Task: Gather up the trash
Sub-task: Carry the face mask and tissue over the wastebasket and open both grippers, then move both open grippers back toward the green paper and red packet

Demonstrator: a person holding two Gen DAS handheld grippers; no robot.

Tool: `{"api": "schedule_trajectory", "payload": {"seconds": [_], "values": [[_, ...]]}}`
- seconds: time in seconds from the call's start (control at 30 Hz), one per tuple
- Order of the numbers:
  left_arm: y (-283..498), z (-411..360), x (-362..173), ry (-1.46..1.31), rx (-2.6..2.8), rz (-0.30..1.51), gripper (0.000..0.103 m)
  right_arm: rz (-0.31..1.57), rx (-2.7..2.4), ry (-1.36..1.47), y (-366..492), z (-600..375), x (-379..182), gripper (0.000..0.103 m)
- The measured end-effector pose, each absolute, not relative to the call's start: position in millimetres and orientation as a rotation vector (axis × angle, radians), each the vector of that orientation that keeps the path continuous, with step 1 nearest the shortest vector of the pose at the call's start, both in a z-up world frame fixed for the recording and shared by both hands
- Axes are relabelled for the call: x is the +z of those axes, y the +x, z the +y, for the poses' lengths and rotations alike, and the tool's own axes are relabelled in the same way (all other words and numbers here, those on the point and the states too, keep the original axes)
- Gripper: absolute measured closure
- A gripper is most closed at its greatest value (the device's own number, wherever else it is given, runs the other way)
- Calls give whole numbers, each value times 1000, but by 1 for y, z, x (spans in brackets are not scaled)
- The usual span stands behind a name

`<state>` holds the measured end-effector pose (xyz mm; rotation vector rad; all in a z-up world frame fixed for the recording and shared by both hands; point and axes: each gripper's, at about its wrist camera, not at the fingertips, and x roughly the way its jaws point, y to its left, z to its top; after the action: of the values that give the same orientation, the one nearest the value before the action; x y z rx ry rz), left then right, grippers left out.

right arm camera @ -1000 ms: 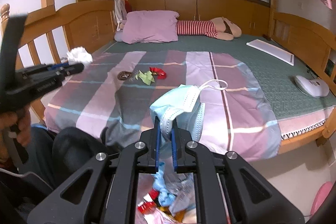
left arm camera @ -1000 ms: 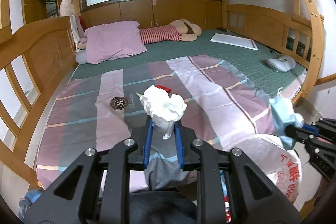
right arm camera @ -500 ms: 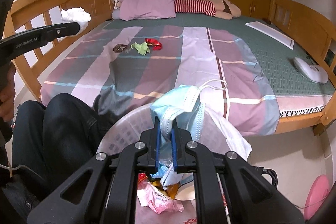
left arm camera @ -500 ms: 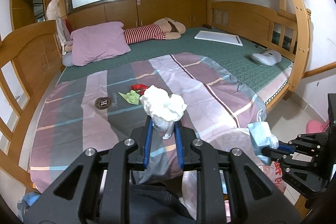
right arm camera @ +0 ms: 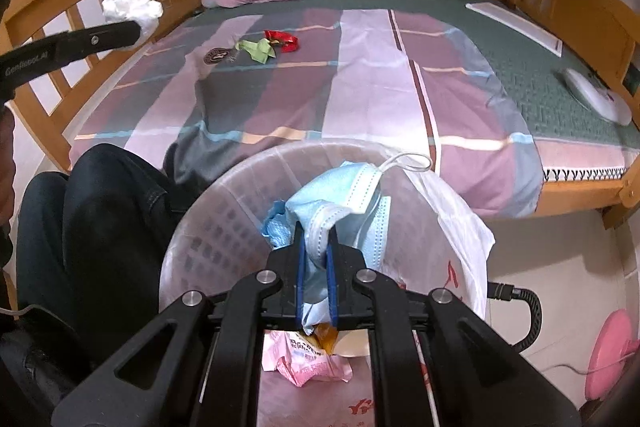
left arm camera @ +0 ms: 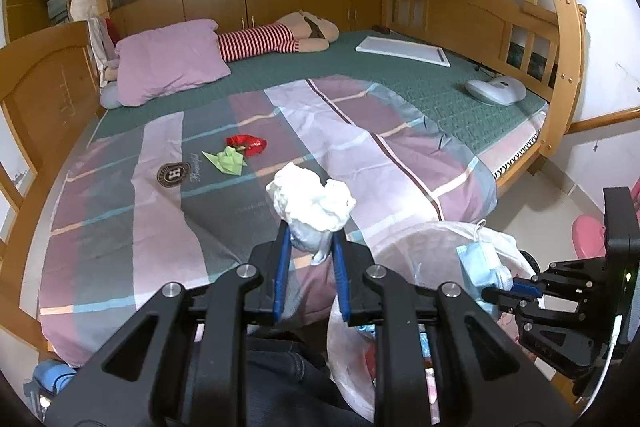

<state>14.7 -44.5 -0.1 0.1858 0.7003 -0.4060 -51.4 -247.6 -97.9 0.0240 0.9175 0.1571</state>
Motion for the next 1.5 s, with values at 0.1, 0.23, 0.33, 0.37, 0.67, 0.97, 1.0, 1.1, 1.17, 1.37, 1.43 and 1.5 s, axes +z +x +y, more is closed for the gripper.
{"api": "schedule_trajectory", "payload": {"seconds": [0.1,0.23,0.33,0.37,0.67,0.97,1.0,1.1,1.17,1.37,1.43,1.5], "values": [[14,-47,-2,188,-412,706,83,916,156,21,-51,-247,-97,93],[14,-48,-3,189,-418,709,83,917,164,18,-50,-245,-98,93],[13,-49,-4,190,-419,712,83,923,165,20,-50,-245,-100,93],[14,-49,-5,190,-419,713,83,924,164,21,-50,-246,-100,93],[16,-51,-12,177,-451,746,83,944,157,18,-50,-248,-103,90],[24,-53,-29,139,-520,824,83,903,105,25,-55,-254,-95,49],[25,-54,-33,133,-536,839,83,898,108,24,-55,-255,-95,49],[31,-60,-48,113,-630,907,81,889,117,27,-56,-256,-94,48],[33,-64,-57,106,-665,945,78,887,120,28,-56,-255,-93,48],[38,-66,-72,18,-728,1025,36,889,109,45,-55,-258,-95,44],[39,-66,-72,7,-736,1021,29,889,107,56,-53,-259,-95,44],[41,-65,-72,16,-733,1012,20,886,107,58,-50,-259,-95,44]]}}
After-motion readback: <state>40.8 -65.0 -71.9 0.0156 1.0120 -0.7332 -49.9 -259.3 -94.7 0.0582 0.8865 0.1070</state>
